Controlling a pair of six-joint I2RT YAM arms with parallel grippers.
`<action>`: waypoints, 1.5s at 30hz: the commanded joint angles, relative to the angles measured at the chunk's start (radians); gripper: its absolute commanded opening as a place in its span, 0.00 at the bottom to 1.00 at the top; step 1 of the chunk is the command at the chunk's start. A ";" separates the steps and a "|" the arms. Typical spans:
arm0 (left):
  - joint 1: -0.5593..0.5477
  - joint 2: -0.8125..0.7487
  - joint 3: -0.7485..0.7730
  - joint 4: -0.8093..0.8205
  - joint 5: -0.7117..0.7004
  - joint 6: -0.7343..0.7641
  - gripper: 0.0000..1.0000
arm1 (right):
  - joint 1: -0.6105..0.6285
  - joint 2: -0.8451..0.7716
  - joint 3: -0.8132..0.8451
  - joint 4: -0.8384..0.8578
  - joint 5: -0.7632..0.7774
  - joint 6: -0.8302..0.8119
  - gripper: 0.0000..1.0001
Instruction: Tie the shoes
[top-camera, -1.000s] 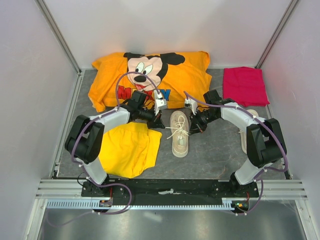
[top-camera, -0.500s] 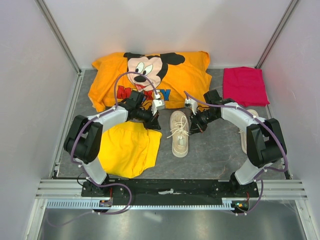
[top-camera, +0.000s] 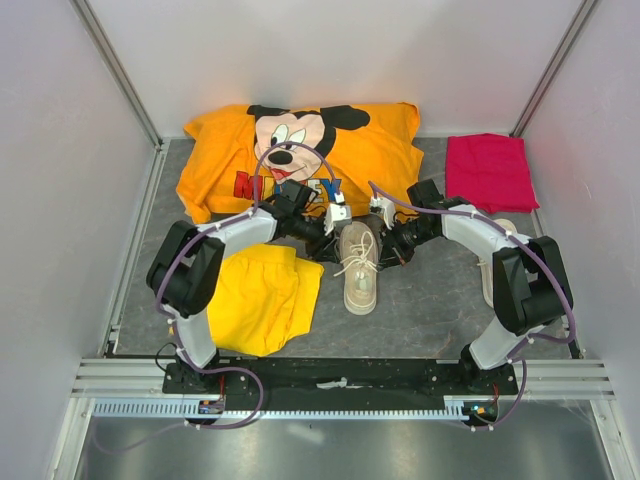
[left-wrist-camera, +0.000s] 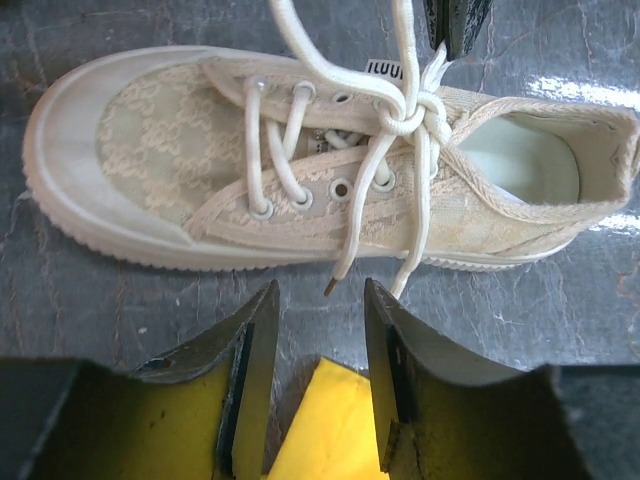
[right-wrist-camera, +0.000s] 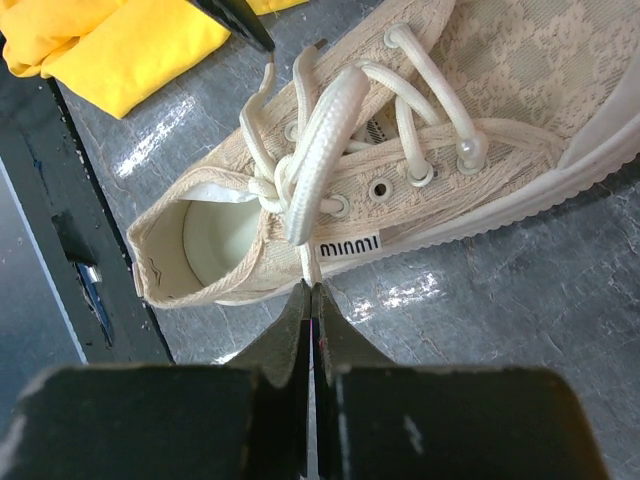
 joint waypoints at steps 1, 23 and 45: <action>-0.023 0.036 0.051 -0.004 0.008 0.096 0.47 | -0.001 0.006 0.035 0.020 -0.031 0.005 0.00; -0.023 -0.014 0.053 -0.171 -0.039 0.223 0.02 | -0.003 0.012 0.037 0.021 -0.026 0.008 0.00; -0.010 -0.042 0.002 -0.231 -0.087 0.318 0.02 | -0.007 0.003 0.028 0.021 -0.029 0.005 0.00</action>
